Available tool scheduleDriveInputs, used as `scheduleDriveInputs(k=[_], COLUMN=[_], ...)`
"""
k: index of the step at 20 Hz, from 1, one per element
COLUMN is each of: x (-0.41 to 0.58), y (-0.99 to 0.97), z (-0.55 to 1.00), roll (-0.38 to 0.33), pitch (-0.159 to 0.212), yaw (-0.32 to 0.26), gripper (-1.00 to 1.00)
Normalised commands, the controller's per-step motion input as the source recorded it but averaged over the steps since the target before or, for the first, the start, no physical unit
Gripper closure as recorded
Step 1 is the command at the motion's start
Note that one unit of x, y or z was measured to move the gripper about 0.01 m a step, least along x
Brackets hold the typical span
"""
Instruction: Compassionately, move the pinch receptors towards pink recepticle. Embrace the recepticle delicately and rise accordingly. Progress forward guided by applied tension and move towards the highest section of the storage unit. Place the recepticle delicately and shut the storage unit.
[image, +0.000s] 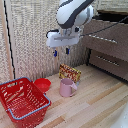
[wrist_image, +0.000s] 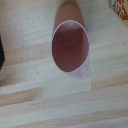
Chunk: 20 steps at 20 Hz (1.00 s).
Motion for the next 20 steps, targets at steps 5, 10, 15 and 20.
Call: scheduleDriveInputs(k=[5, 10, 15, 20], x=[-0.304, -0.308, -0.266, -0.273], y=[-0.13, -0.20, -0.21, -0.21], z=[-0.25, -0.27, -0.33, -0.35], roll=[0.003, 0.000, 0.000, 0.000], pitch=[-0.007, 0.000, 0.000, 0.000], yaw=[-0.046, -0.023, 0.000, 0.000], gripper=[-1.00, -1.00, -1.00, -1.00])
